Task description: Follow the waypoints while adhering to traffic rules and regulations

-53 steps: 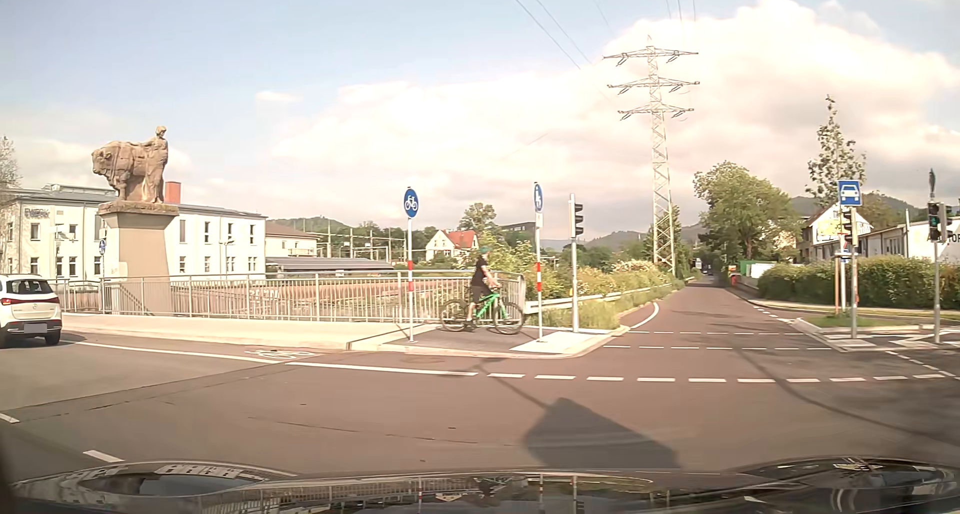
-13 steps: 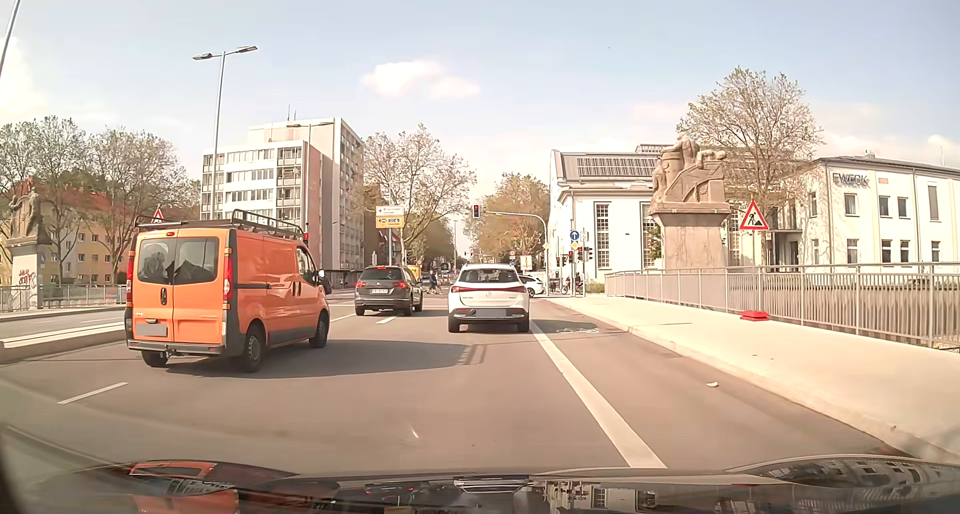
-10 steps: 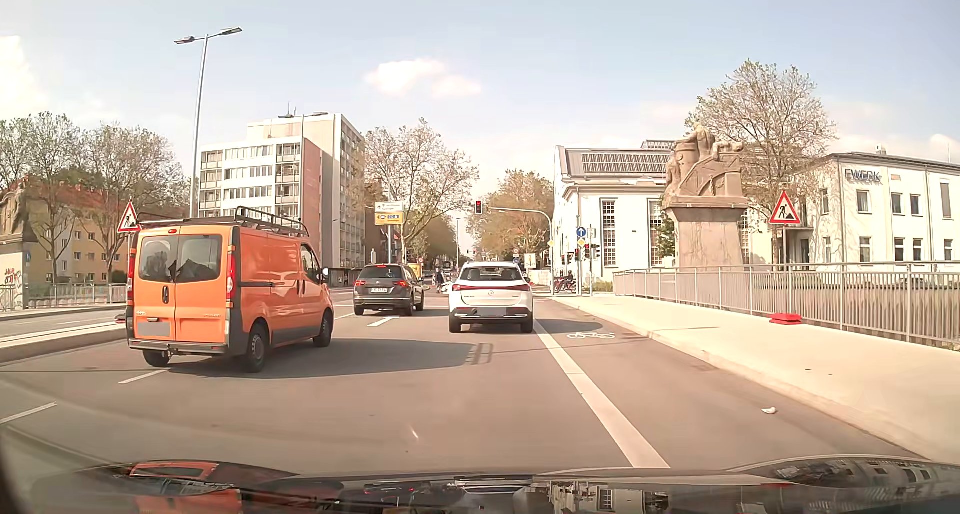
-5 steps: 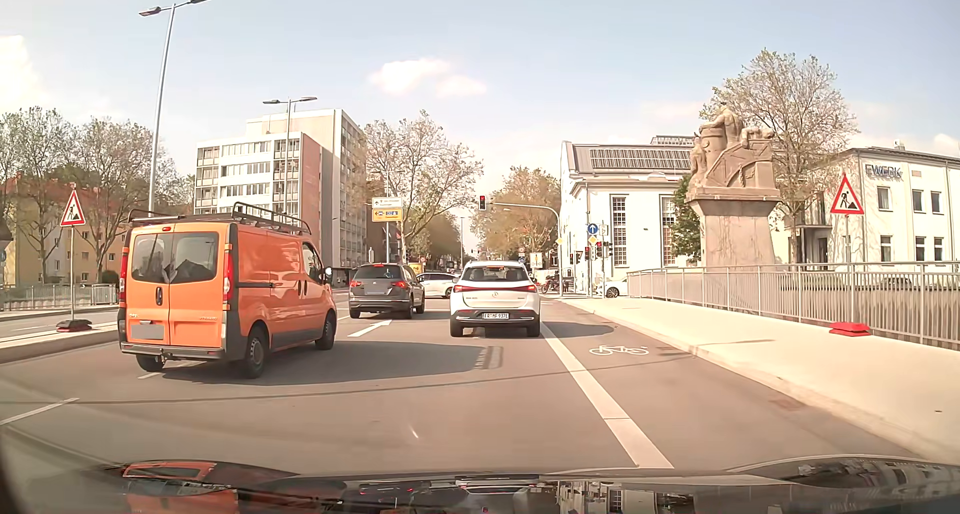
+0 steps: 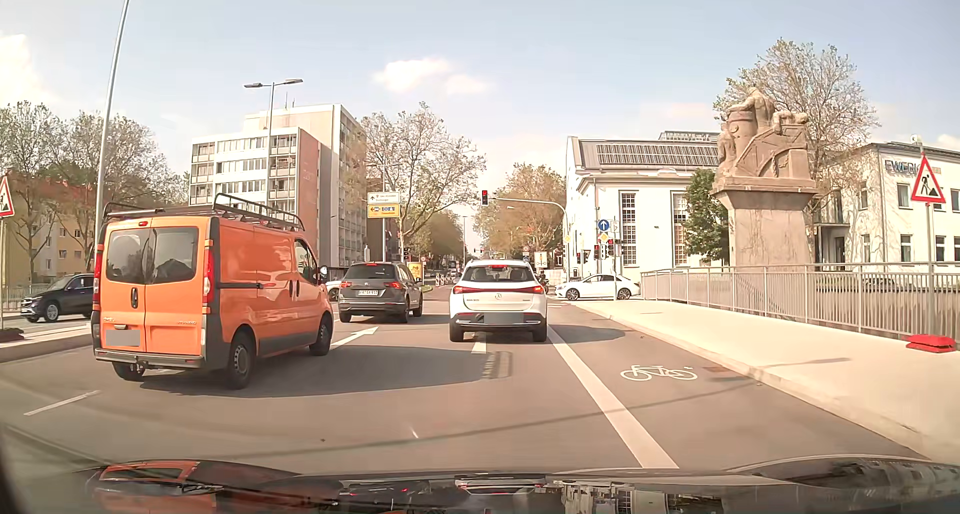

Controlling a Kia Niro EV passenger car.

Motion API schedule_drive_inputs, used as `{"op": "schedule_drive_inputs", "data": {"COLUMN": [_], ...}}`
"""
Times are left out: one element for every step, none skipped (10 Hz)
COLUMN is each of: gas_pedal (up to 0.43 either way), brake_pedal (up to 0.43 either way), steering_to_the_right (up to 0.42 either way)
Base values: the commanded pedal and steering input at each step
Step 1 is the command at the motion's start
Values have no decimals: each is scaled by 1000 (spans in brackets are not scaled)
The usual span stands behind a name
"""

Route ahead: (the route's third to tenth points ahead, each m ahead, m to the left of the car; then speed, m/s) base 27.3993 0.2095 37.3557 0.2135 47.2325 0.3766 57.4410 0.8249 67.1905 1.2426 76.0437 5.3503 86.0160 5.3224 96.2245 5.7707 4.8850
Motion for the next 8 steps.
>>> {"op": "schedule_drive_inputs", "data": {"gas_pedal": [0, 0, 0, 0, 0, 0, 0, 0], "brake_pedal": [128, 159, 183, 195, 207, 213, 213, 220], "steering_to_the_right": [-4, -4, -4, -4, -4, -4, -4, -3]}}
